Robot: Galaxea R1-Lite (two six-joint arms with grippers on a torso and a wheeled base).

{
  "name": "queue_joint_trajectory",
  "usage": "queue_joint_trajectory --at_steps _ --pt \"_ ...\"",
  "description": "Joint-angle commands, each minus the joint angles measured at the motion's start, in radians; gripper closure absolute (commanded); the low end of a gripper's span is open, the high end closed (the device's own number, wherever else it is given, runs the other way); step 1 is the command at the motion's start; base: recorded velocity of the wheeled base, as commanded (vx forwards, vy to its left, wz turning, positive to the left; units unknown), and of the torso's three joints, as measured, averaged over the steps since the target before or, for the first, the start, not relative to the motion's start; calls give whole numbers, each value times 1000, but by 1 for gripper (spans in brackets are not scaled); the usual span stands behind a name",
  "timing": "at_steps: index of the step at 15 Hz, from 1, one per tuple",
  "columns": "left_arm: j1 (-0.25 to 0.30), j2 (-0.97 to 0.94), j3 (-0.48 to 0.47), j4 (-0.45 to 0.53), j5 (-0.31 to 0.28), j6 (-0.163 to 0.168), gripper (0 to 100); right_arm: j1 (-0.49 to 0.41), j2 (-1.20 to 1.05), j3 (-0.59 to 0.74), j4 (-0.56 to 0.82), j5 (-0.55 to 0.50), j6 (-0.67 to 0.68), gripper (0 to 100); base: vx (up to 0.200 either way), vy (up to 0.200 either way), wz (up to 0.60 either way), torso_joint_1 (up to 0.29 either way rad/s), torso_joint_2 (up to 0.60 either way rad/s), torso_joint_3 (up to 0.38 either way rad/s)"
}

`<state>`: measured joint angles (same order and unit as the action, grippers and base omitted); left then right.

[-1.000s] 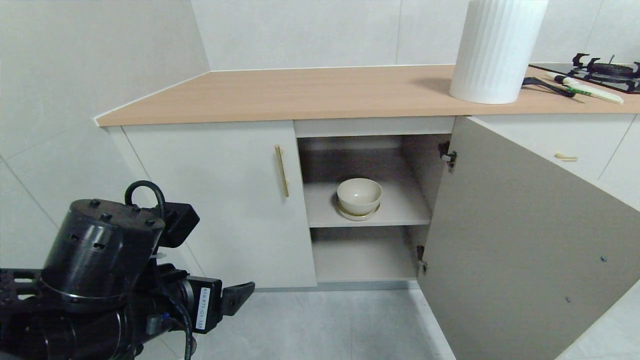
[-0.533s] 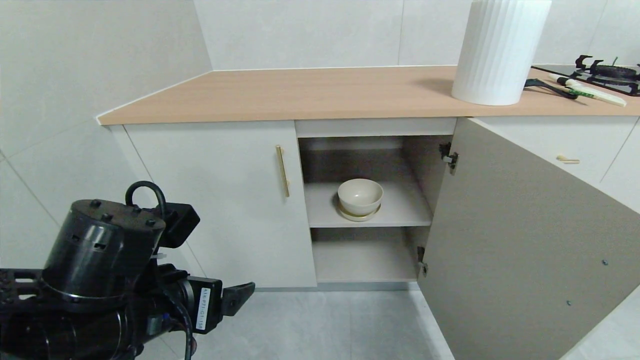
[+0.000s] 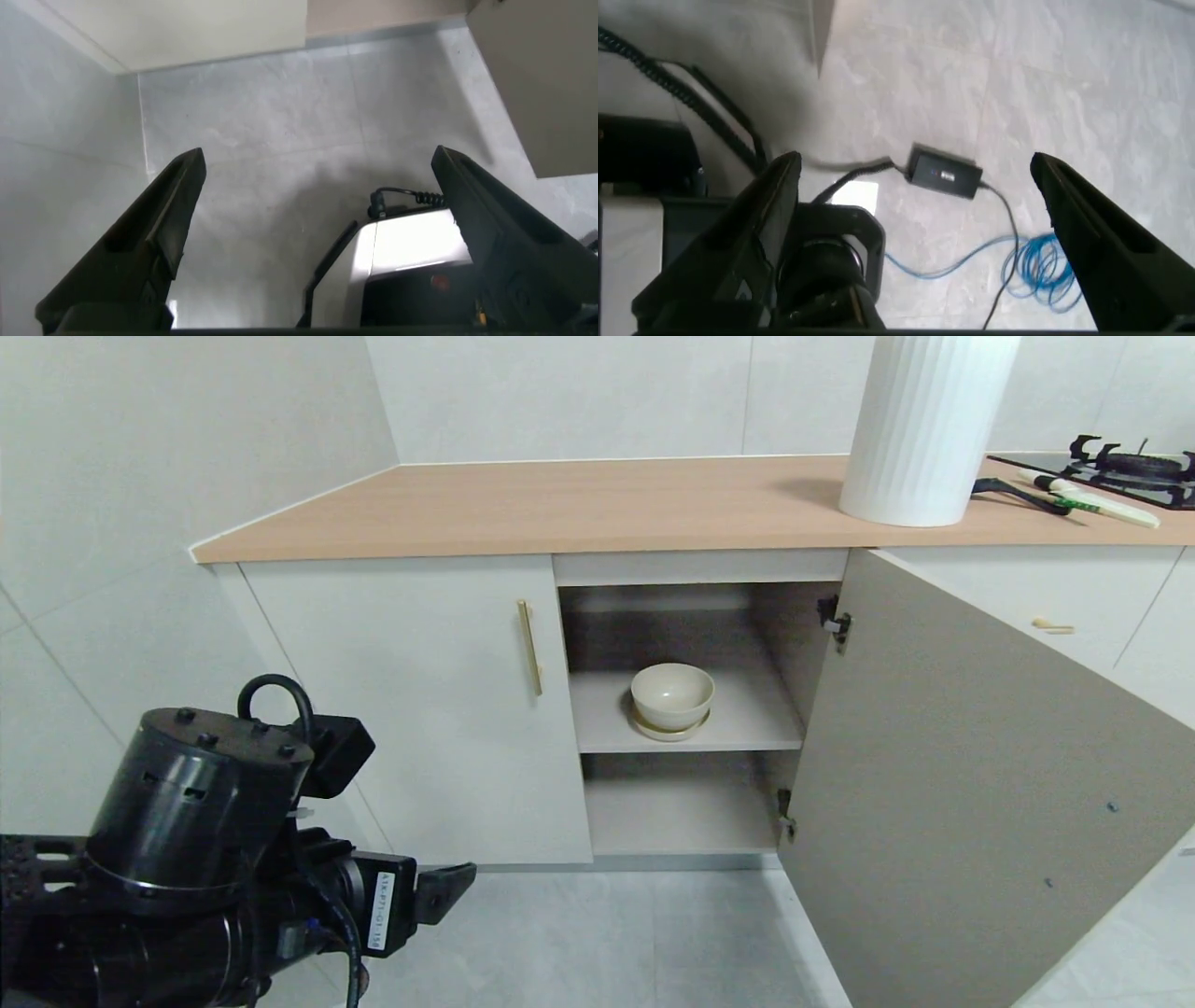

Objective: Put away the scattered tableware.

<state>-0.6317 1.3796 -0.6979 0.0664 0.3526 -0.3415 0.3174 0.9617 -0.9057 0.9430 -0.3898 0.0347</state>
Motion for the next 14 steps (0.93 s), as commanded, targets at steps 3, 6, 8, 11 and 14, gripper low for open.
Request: queue_joint_trajectory --at_steps 3,6,8,11,14 --pt "0 -1 0 0 0 -1 0 -112 72 1 -66 -24 1 0 -67 0 0 -2 1 -1" --pt "0 -1 0 0 0 -1 0 -294 193 10 -268 -24 4 0 0 0 0 0 0 0" --pt "0 -1 0 0 0 -1 0 -382 290 18 -405 -9 10 0 0 0 0 0 0 0" --pt "0 -1 0 -2 0 -1 0 -477 404 19 -567 32 14 0 0 0 0 0 0 0" --pt "0 -1 0 -2 0 -1 0 -485 423 18 -641 178 45 0 0 0 0 0 0 0"
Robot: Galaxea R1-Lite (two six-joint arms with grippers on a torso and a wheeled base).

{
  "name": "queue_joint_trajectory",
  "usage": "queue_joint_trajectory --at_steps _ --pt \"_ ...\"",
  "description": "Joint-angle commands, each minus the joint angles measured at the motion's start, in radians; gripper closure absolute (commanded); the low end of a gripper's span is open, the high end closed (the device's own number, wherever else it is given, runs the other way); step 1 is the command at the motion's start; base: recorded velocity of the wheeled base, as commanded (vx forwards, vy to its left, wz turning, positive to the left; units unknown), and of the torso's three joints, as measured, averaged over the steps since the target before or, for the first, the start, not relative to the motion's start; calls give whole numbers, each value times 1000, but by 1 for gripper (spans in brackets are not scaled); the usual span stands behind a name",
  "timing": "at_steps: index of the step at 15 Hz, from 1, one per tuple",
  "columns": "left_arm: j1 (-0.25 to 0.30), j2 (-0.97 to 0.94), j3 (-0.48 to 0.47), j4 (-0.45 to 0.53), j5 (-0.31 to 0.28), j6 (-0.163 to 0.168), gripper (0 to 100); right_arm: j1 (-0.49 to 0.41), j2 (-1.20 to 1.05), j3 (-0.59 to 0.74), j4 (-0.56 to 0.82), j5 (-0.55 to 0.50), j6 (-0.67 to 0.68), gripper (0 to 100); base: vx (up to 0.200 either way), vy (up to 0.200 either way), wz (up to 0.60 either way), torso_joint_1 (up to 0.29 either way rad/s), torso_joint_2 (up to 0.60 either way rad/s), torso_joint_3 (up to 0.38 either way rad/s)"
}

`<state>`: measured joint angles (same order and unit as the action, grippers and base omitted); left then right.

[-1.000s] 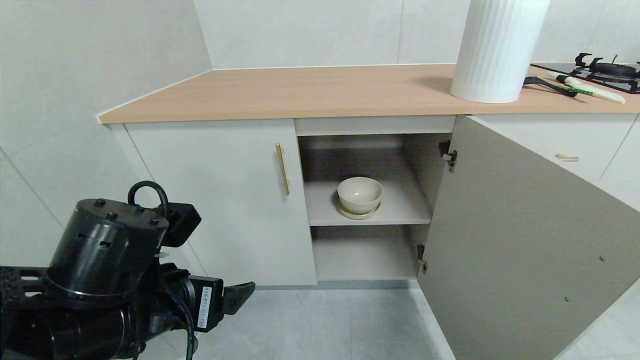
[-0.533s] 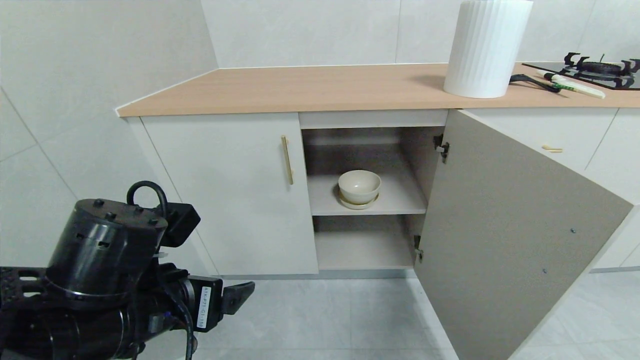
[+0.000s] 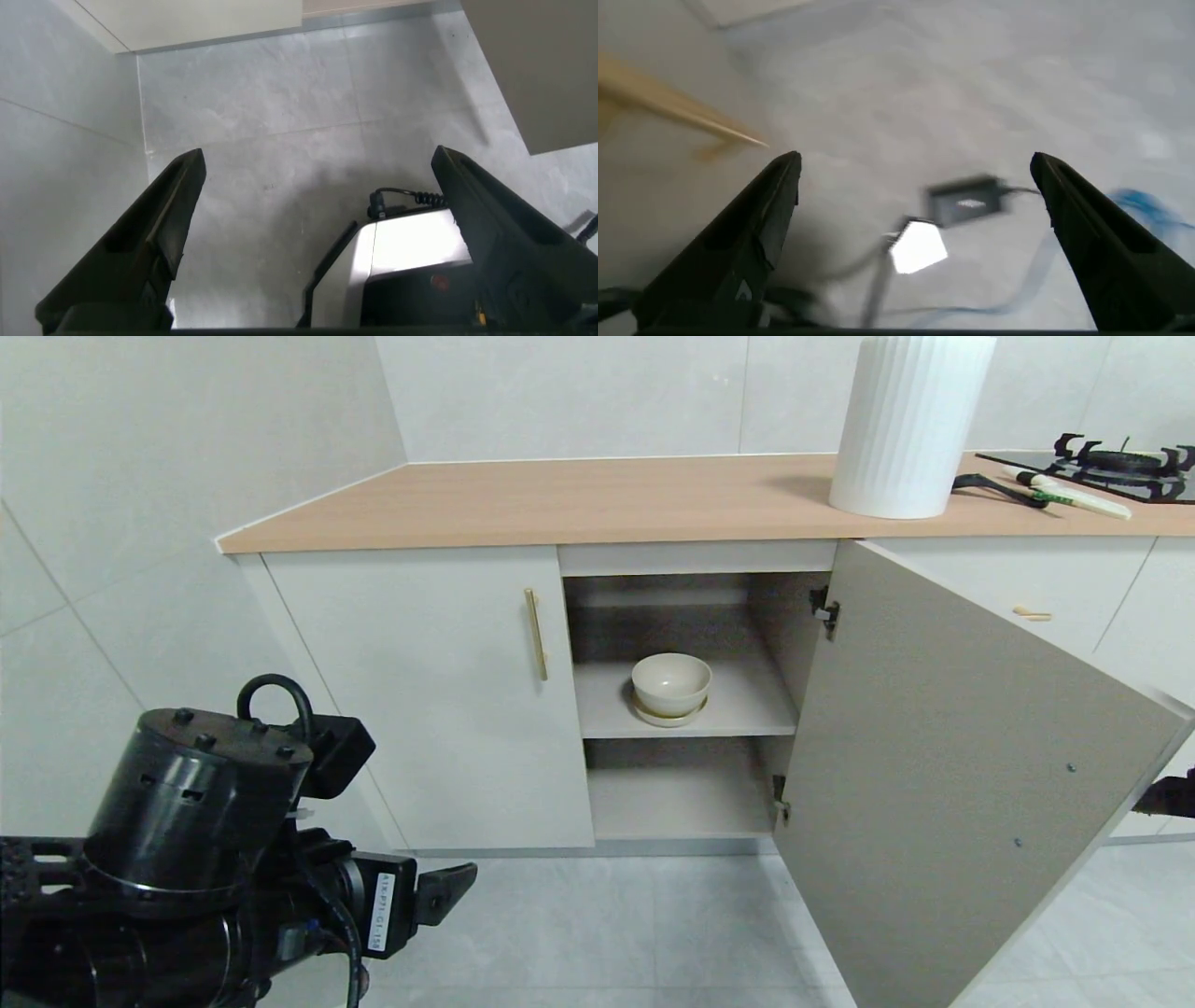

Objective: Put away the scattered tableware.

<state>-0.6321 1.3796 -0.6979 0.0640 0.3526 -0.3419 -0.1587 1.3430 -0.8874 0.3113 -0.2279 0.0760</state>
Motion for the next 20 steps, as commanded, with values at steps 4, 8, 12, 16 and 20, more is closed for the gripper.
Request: queue_joint_trajectory --at_steps 4,8,12,16,20 --pt "0 -1 0 0 0 0 0 -2 51 1 -21 139 11 0 0 0 0 0 0 0" --pt "0 -2 0 0 0 0 0 65 53 2 -21 191 74 0 0 0 0 0 0 0" --pt "0 -5 -2 0 0 0 0 179 45 33 -44 191 133 0 0 0 0 0 0 0" --pt "0 -4 -2 0 0 0 0 311 47 87 -115 191 176 0 0 0 0 0 0 0" --pt "0 -2 -2 0 0 0 0 473 64 94 -141 191 206 0 0 0 0 0 0 0"
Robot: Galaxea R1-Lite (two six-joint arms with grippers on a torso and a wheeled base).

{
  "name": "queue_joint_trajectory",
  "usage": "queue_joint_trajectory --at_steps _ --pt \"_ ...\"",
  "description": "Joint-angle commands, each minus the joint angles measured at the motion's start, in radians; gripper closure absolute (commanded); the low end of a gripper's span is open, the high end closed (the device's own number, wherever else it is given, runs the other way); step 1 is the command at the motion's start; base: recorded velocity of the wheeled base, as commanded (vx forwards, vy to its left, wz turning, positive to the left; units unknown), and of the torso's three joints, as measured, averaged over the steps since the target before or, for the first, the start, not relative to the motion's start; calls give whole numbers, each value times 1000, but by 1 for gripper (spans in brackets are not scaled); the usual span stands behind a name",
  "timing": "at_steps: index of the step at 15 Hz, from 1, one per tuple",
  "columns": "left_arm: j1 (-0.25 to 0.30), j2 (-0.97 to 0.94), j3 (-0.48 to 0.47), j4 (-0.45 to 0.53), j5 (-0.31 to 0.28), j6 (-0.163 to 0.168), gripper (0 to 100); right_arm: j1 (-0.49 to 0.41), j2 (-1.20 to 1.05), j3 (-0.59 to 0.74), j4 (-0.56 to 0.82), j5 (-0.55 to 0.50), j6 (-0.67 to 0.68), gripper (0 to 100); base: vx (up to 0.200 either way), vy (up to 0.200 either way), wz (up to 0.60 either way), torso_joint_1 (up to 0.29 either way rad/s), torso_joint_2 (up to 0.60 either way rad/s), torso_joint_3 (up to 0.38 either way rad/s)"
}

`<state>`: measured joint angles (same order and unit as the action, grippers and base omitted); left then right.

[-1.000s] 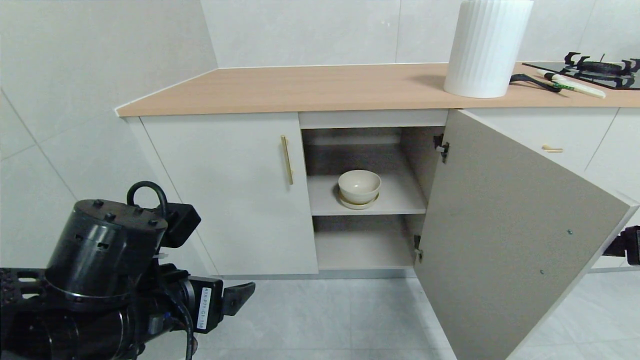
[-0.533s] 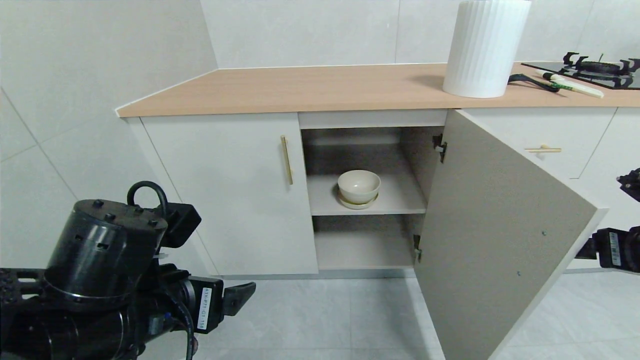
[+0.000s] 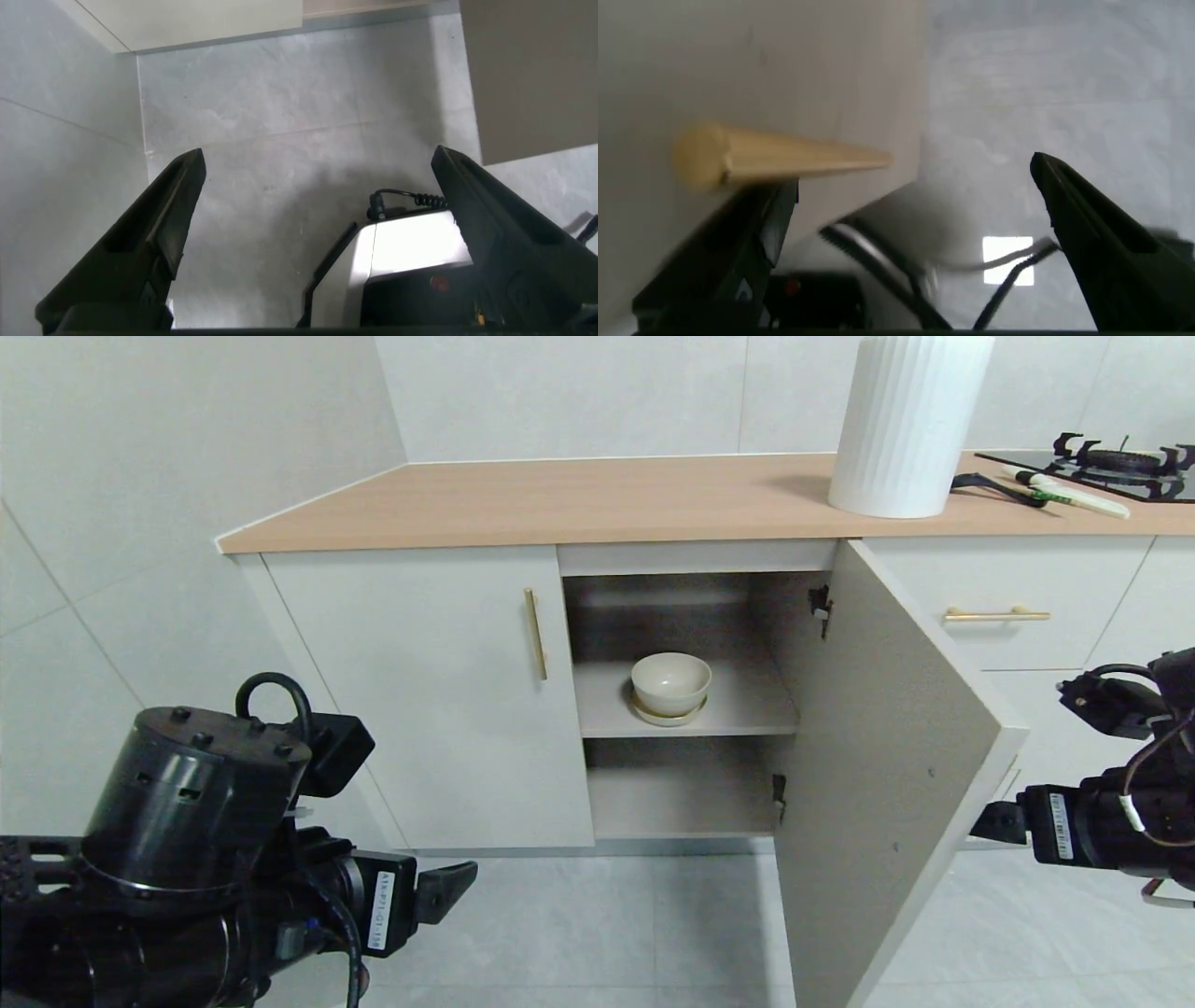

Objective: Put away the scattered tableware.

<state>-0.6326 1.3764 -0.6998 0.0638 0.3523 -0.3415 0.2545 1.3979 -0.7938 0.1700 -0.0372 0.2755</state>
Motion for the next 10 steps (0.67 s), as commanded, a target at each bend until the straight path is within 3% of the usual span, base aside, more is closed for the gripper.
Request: queue_joint_trajectory --at_steps 1,4,10 --pt "1 1 -1 1 0 -1 0 121 27 -2 -17 0 8 0 0 0 0 0 0 0" --pt "1 -3 -3 1 0 -1 0 210 135 -2 -153 -6 7 0 0 0 0 0 0 0" --pt "2 -2 -6 1 0 -4 0 255 336 -93 -346 -6 -2 0 0 0 0 0 0 0"
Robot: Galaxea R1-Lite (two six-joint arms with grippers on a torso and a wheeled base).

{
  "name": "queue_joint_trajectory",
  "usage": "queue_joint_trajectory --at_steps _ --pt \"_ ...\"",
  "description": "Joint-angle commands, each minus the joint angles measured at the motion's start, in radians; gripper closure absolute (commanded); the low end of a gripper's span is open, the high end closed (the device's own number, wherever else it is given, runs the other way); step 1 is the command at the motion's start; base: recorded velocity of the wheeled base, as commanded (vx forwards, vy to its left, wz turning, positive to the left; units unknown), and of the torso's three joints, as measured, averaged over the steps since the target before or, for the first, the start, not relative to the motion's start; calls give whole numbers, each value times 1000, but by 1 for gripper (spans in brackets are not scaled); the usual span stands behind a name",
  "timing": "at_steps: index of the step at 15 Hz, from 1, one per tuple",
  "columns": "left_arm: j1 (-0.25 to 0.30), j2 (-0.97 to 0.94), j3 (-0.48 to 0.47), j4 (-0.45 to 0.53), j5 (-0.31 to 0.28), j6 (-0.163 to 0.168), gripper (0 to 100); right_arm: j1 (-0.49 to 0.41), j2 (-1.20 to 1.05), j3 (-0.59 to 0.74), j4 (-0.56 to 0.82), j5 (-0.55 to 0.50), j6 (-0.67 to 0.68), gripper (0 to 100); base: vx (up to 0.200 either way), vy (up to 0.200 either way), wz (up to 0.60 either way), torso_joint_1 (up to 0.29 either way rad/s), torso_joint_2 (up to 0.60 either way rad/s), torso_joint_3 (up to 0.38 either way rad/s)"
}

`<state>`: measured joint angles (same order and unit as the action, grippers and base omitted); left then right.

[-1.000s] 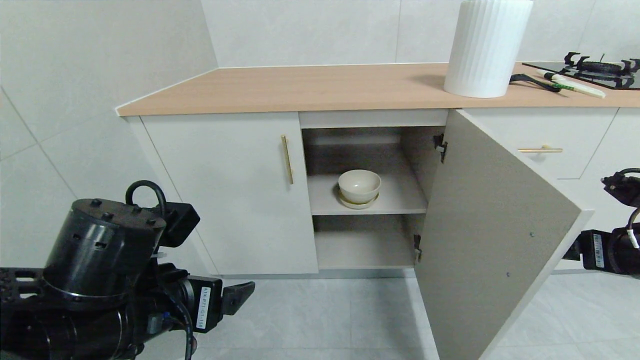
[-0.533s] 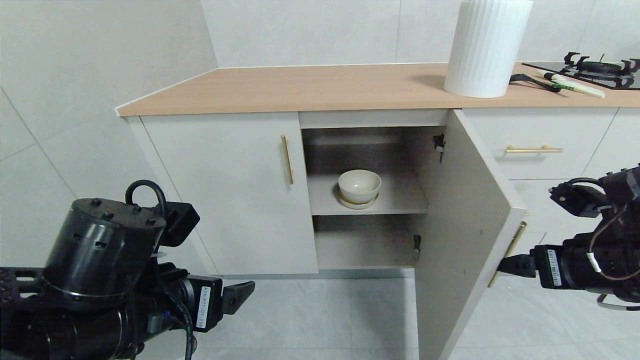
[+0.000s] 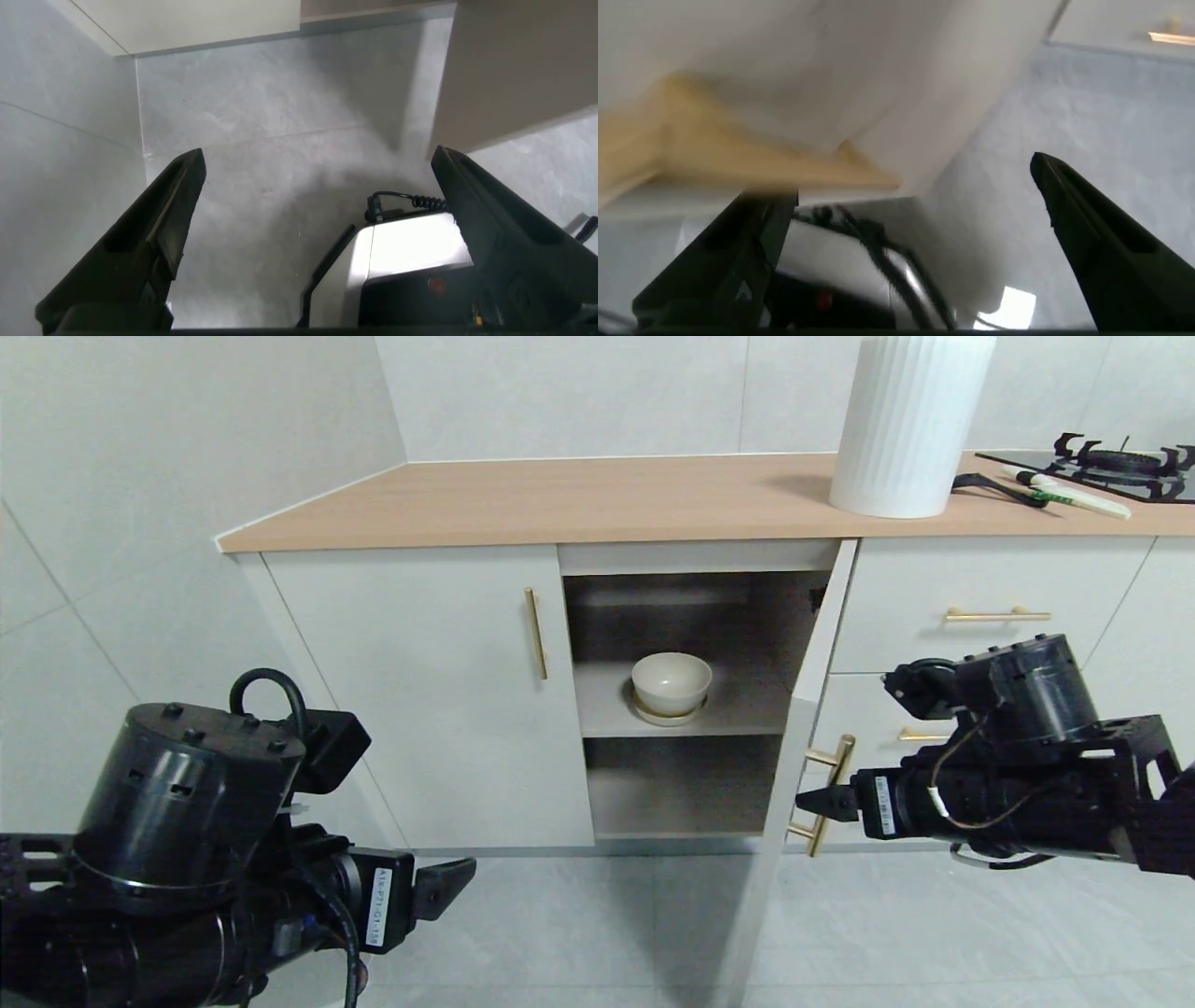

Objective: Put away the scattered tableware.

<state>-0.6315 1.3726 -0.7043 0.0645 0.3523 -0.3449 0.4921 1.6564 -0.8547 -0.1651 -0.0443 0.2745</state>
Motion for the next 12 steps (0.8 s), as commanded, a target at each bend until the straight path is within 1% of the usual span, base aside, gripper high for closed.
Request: queue_joint_trajectory --at_steps 1,4,6,8,9,10,12 --pt "1 3 -1 0 0 0 0 31 97 -70 -16 0 -1 0 0 0 0 0 0 0" --pt "3 6 -3 -2 0 0 0 65 141 -155 -21 3 5 0 0 0 0 0 0 0" --pt "3 11 -3 -2 0 0 0 97 166 -152 -77 4 9 0 0 0 0 0 0 0" --pt "3 22 -1 -8 0 0 0 103 172 -104 -200 1 9 0 0 0 0 0 0 0" --pt "3 23 -1 -11 0 0 0 105 171 -96 -214 1 9 0 0 0 0 0 0 0" --pt "3 26 0 -14 0 0 0 105 143 -40 -313 7 6 0 0 0 0 0 0 0" --pt "4 25 0 -14 0 0 0 123 95 11 -390 12 3 0 0 0 0 0 0 0"
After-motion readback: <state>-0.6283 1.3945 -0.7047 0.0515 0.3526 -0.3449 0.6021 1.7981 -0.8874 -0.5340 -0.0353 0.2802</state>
